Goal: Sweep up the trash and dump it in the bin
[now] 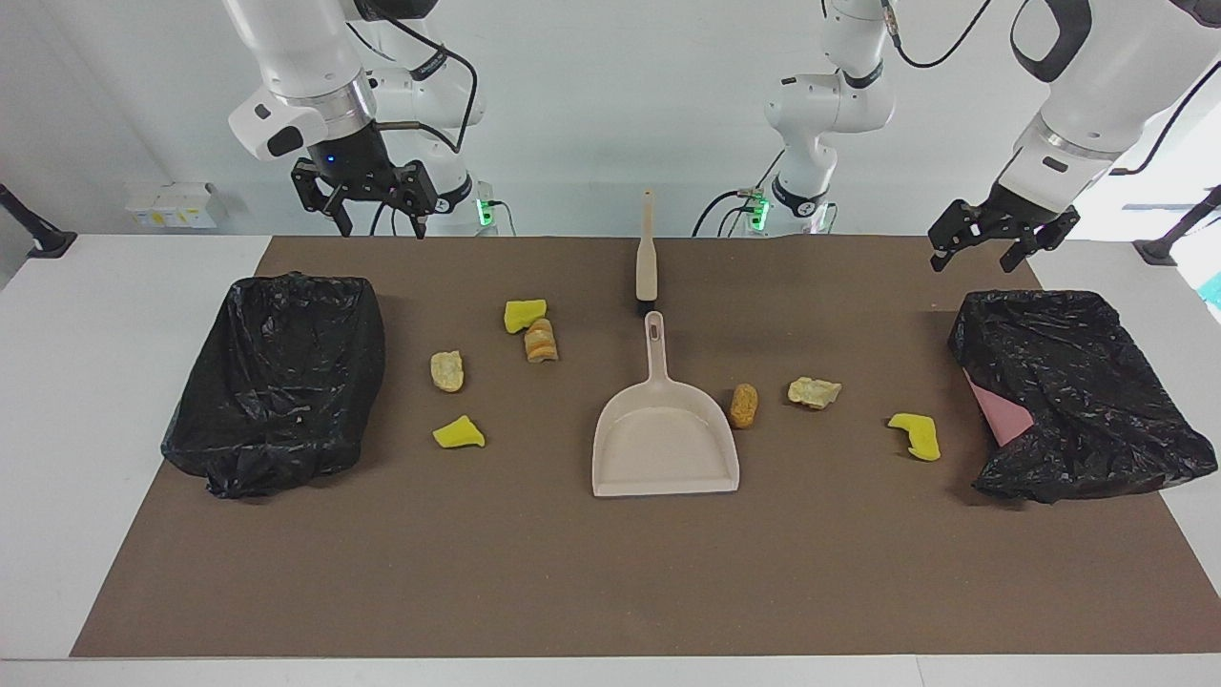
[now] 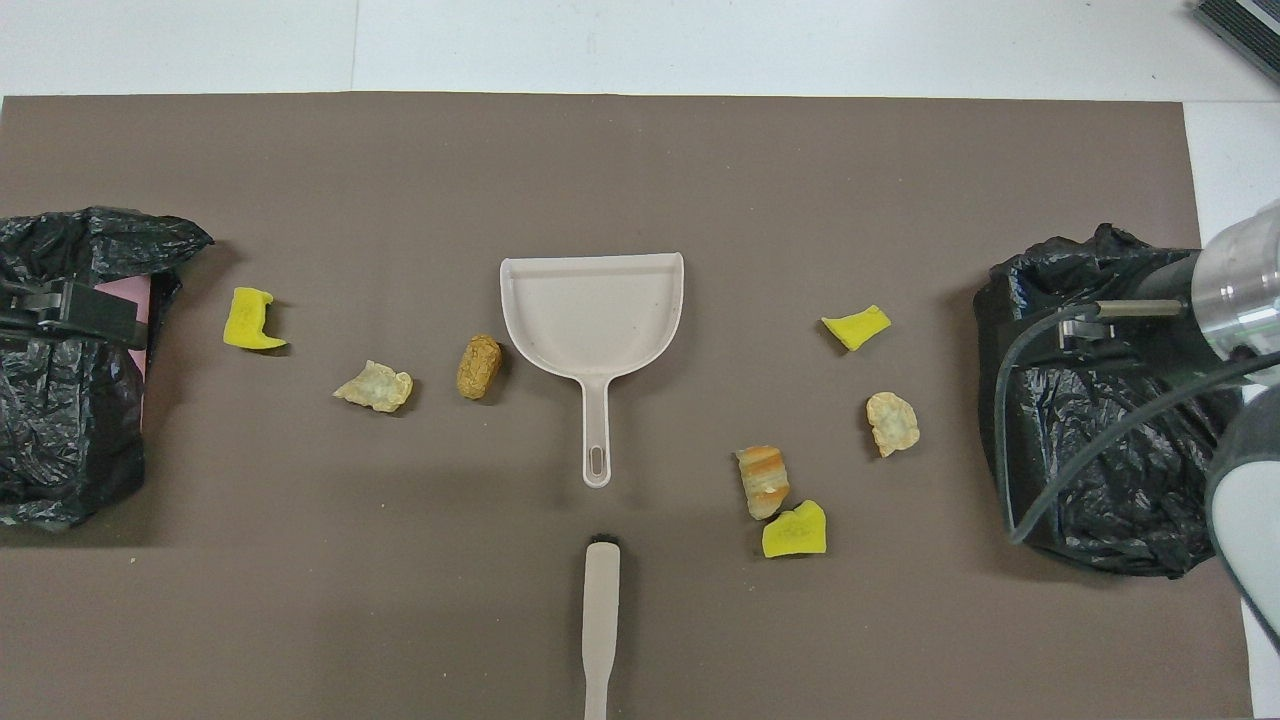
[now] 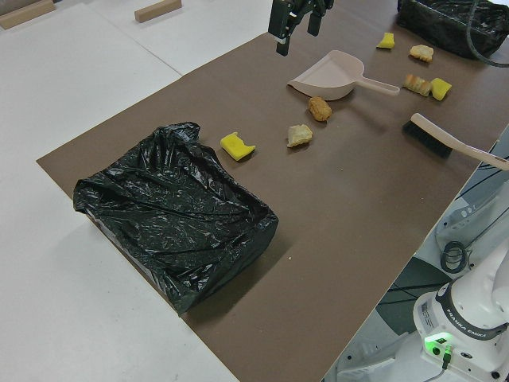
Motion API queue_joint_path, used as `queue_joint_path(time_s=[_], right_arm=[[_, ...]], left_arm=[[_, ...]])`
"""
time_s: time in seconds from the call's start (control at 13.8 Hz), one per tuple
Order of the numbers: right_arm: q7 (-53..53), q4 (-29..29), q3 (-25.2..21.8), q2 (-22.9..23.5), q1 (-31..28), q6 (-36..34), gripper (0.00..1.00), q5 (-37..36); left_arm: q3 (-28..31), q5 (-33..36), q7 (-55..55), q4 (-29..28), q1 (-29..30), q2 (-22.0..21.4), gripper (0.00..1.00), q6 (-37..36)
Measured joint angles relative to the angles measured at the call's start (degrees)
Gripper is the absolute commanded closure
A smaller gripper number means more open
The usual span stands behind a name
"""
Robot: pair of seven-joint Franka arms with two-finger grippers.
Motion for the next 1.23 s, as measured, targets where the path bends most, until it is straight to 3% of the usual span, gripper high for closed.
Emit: queue_joint_path(time_s=[1.23], right_arm=[[0.0, -0.3, -0.1, 0.0, -0.2, 2.0, 0.00, 0.1]], left_arm=[[-0.6, -0.1, 0.2, -0.5, 0.1, -0.6, 0.00, -1.1]])
